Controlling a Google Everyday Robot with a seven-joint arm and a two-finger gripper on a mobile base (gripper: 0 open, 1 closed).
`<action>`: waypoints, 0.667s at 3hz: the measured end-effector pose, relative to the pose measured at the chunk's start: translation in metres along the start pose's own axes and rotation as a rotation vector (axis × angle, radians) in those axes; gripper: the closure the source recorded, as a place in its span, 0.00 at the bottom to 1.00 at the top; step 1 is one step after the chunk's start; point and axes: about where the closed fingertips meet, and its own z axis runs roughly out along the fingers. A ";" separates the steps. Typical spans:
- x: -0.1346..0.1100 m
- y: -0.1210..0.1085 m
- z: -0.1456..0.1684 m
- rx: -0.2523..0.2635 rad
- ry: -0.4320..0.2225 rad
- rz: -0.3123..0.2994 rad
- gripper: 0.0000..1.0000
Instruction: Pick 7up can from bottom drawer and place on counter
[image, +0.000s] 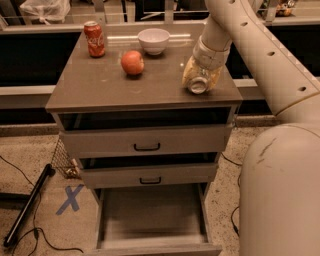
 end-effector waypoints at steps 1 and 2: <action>0.000 0.000 0.000 0.000 0.000 0.000 0.00; 0.000 0.000 0.000 0.000 0.000 0.000 0.00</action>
Offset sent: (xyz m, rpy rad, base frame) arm 0.0000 0.0000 0.0003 0.0000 0.0000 -0.0001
